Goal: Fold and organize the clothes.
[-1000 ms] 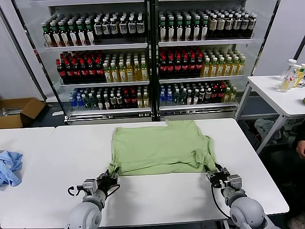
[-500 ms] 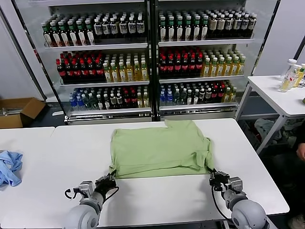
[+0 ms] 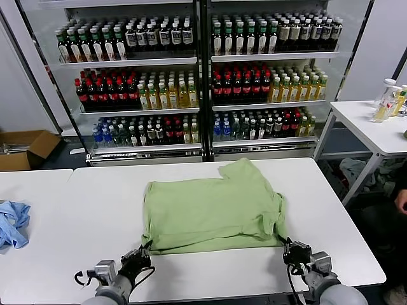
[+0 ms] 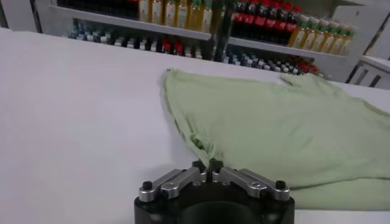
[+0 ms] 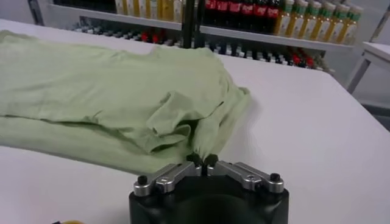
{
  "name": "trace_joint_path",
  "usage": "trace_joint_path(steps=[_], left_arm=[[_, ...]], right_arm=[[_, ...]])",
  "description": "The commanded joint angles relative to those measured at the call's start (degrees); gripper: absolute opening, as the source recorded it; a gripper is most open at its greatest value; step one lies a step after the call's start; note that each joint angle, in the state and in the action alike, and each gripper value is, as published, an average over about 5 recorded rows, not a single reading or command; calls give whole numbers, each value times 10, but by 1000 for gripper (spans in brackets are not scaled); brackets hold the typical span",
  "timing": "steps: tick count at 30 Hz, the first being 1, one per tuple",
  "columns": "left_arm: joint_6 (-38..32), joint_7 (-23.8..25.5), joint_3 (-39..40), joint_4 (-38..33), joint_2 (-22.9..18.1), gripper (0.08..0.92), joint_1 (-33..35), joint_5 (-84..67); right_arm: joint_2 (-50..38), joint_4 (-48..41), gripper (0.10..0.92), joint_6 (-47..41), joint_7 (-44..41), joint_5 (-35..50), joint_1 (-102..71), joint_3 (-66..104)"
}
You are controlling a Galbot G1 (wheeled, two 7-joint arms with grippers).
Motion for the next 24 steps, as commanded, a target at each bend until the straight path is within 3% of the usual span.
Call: trace_joint_path(steps=[1, 13, 17, 24], left_arm=[[4, 2, -13, -68, -1, 97, 90, 12], [4, 5, -20, -78, 13, 98, 137, 24], [4, 18, -21, -75, 18, 132, 135, 36], [4, 17, -36, -100, 11, 321, 133, 33]], right_arm=[[-16, 48, 130, 1, 1, -1, -73, 26], [-30, 81, 151, -6, 5, -26, -145, 59], [-29, 80, 247, -18, 7, -33, -140, 58], [-33, 92, 455, -2, 7, -42, -135, 68]])
